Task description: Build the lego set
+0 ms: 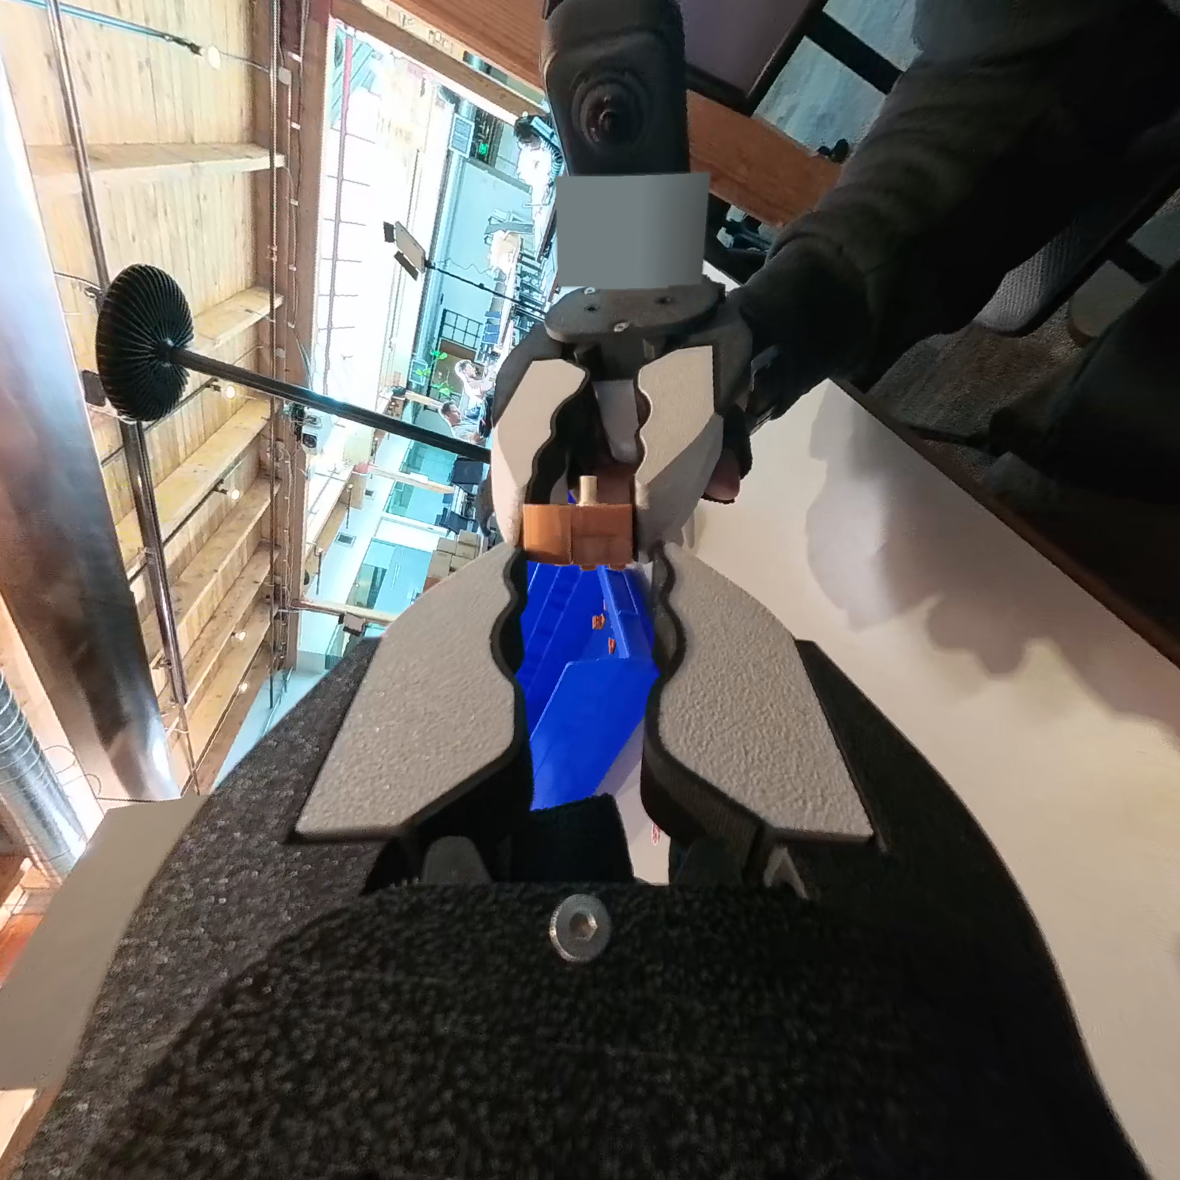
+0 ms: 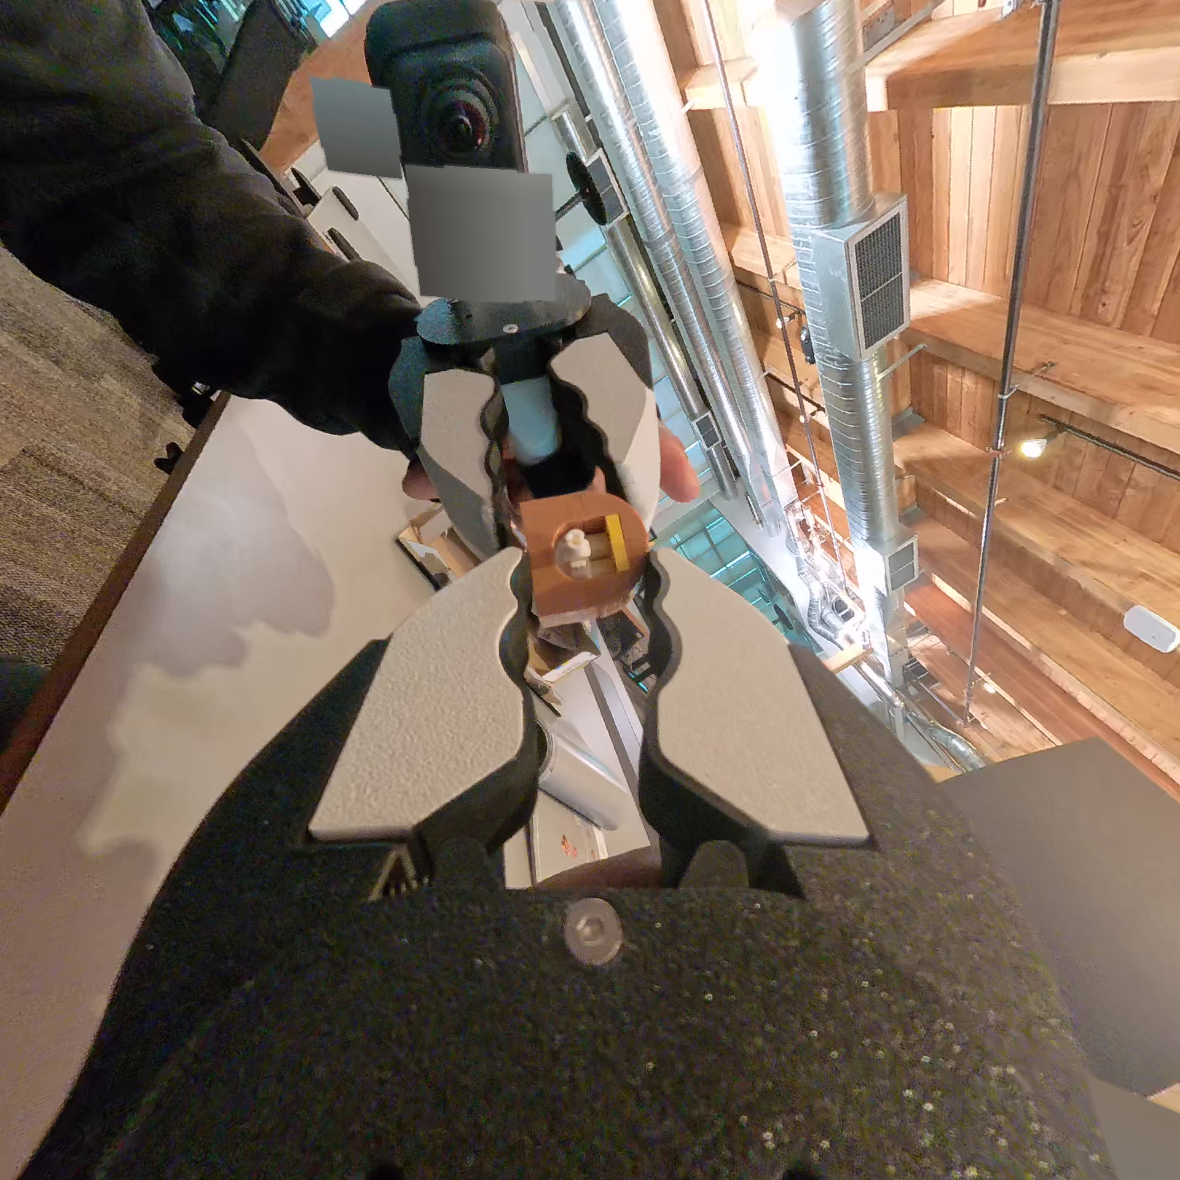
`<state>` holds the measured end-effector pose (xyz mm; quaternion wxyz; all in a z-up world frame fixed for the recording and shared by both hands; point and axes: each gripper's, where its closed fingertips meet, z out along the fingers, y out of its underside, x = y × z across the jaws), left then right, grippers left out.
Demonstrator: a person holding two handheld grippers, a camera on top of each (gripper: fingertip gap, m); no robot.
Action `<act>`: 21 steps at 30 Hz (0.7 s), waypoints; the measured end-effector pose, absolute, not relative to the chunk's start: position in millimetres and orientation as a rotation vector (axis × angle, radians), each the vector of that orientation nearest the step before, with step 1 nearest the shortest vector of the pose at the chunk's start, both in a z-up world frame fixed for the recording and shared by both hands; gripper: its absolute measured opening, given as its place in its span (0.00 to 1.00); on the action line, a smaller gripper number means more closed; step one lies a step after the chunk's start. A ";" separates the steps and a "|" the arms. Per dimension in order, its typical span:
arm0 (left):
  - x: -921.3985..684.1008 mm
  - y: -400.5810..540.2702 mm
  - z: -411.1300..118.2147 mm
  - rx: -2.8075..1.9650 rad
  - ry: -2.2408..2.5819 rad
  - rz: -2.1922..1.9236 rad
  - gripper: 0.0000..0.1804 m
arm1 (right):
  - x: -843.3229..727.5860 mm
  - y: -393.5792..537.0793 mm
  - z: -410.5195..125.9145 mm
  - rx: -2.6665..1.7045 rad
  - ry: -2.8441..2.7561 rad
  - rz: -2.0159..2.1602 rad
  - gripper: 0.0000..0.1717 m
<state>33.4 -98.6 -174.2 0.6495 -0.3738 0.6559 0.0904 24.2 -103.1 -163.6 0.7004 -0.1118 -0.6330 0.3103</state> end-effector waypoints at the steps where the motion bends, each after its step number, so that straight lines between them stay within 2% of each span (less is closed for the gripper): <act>1: 33.3 -99.4 -174.2 -0.847 1.493 0.204 0.20 | 23.9 -104.1 -163.6 -0.246 -1.414 0.691 0.19; 21: 28.0 -110.3 -173.2 -0.813 1.501 0.299 0.21 | 15.3 -119.3 -161.3 -0.201 -1.468 0.632 0.19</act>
